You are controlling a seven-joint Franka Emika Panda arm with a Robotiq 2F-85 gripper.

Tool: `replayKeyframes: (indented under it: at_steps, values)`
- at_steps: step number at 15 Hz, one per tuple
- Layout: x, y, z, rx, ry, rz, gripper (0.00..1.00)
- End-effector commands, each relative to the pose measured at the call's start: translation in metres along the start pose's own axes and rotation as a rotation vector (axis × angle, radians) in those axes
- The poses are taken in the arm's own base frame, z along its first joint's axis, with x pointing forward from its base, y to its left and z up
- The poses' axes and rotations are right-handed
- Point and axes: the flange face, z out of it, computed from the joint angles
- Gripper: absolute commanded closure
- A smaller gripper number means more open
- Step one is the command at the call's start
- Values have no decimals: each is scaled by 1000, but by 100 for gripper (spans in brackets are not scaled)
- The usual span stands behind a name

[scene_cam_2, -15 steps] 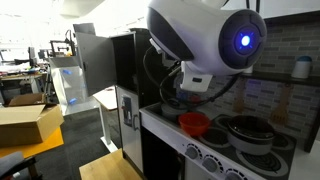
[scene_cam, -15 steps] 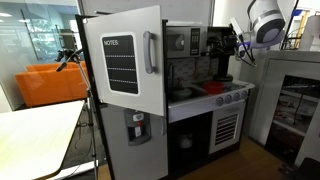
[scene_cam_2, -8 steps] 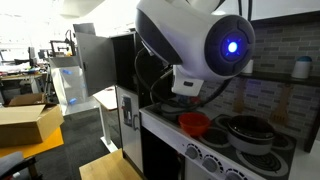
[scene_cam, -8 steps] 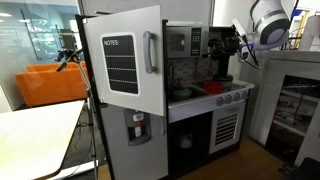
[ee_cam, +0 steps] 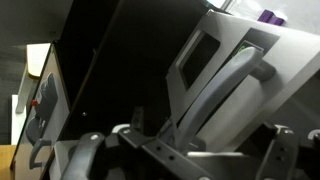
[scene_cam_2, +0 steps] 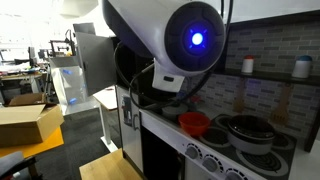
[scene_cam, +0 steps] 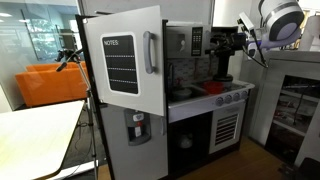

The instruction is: Open the microwave door

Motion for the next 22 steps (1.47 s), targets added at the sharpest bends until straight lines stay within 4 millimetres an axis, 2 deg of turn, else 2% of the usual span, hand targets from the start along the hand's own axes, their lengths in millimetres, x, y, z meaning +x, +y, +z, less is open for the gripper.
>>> replayKeyframes:
  at_steps: [1,6,15,22]
  values:
    - [-18,19,-3,6,2,3,0]
    - [-26,40,-2,6,-12,24,0]
    - [-38,60,-2,-25,-23,43,0]
    - [-52,90,-2,-47,-28,61,0]
